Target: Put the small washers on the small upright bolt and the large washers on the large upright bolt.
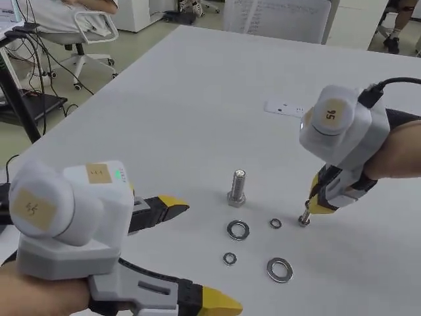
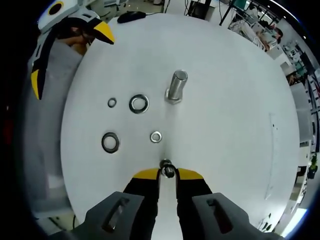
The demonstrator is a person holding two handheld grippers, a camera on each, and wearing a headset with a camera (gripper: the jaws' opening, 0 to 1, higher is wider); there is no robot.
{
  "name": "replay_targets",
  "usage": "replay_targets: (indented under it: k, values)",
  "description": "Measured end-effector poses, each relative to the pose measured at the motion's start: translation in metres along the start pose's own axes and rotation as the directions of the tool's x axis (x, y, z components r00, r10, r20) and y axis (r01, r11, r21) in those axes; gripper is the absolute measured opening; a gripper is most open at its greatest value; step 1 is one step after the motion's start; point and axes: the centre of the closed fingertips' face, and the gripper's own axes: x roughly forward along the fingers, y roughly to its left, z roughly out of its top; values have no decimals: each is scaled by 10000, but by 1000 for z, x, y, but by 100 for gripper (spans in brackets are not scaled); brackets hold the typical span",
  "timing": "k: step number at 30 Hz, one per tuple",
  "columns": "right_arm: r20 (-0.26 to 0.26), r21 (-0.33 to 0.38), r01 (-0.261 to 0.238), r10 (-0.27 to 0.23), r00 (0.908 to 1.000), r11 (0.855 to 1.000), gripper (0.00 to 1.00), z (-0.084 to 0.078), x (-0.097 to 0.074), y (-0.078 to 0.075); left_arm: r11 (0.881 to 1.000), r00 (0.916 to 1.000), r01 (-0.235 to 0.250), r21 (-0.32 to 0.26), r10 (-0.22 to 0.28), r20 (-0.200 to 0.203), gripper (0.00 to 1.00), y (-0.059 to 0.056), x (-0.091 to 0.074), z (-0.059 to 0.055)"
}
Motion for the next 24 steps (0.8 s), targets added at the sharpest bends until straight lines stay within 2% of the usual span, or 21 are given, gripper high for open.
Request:
replay_targets:
  k: [13,24]
  values:
    - [-40,189,-271,272,9996,9995,13,-3,20,3,10000,10000,-29,-26,29,-24,89,2,0,-2]
    - [-65,322,-447,449,9990,9985,14,-5,29,7,10000,10000,-63,-32,62,-71,89,3,1,-3]
